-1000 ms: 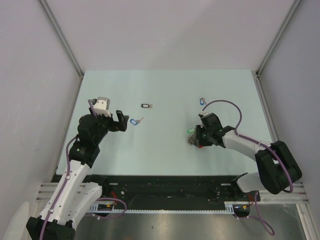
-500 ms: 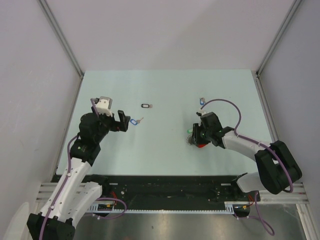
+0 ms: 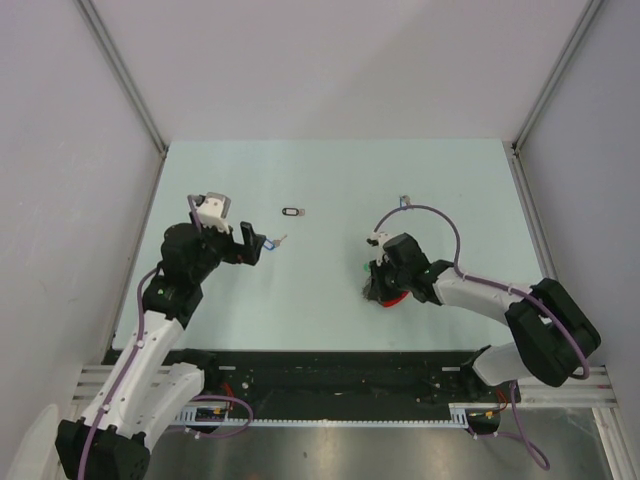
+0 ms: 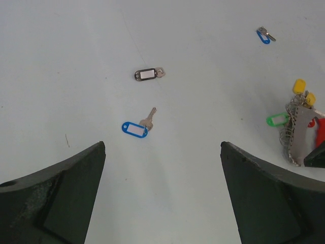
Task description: Put the keys on the keyring
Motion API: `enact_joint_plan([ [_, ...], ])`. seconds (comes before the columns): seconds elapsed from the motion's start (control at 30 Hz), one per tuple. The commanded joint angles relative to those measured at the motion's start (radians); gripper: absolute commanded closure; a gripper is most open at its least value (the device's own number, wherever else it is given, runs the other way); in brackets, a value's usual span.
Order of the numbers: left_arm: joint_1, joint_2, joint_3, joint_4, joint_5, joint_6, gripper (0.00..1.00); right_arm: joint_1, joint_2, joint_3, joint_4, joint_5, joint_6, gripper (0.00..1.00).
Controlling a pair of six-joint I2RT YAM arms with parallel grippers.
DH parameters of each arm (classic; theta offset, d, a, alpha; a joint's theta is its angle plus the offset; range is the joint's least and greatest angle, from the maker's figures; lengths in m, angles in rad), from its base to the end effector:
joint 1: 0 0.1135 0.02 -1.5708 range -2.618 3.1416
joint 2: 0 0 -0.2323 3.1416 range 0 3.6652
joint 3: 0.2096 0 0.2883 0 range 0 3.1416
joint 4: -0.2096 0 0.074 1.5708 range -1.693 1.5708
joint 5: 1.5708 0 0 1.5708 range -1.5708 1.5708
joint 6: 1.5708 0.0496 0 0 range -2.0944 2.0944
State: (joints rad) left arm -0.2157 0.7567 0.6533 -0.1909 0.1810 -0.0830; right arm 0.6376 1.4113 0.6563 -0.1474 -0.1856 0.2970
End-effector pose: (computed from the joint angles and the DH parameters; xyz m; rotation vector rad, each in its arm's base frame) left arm 0.2475 -0.0634 0.2679 0.2500 1.8603 -0.3748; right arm 0.2402 0.1893 0.0970 -0.5150 2.5071 0.6127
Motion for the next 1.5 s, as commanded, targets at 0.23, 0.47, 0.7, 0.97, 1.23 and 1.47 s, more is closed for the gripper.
enact_joint_plan([
  [0.23, -0.002, 0.007, 0.054, -0.001, 0.054, 0.031, 0.00, 0.146, -0.061, 0.009, -0.086, -0.115, -0.084, 0.92],
  [0.47, -0.004, 0.010, 0.055, 0.001, 0.078, 0.031, 0.00, 0.132, -0.133, 0.074, -0.120, 0.004, -0.130, 0.70],
  [0.7, -0.004, 0.004, 0.055, -0.001, 0.083, 0.028, 0.00, 0.094, -0.043, 0.108, -0.083, 0.020, -0.124, 0.71],
  [0.97, -0.004, 0.003, 0.057, -0.005, 0.081, 0.028, 0.00, 0.088, 0.037, 0.111, -0.034, 0.005, -0.027, 0.72],
  [1.23, -0.004, 0.003, 0.057, -0.005, 0.083, 0.028, 0.00, 0.082, 0.092, 0.111, 0.017, 0.011, 0.021, 0.74],
  [1.47, -0.004, 0.009, 0.058, -0.007, 0.084, 0.028, 0.00, 0.082, 0.123, 0.111, 0.042, -0.015, 0.017, 0.81],
])
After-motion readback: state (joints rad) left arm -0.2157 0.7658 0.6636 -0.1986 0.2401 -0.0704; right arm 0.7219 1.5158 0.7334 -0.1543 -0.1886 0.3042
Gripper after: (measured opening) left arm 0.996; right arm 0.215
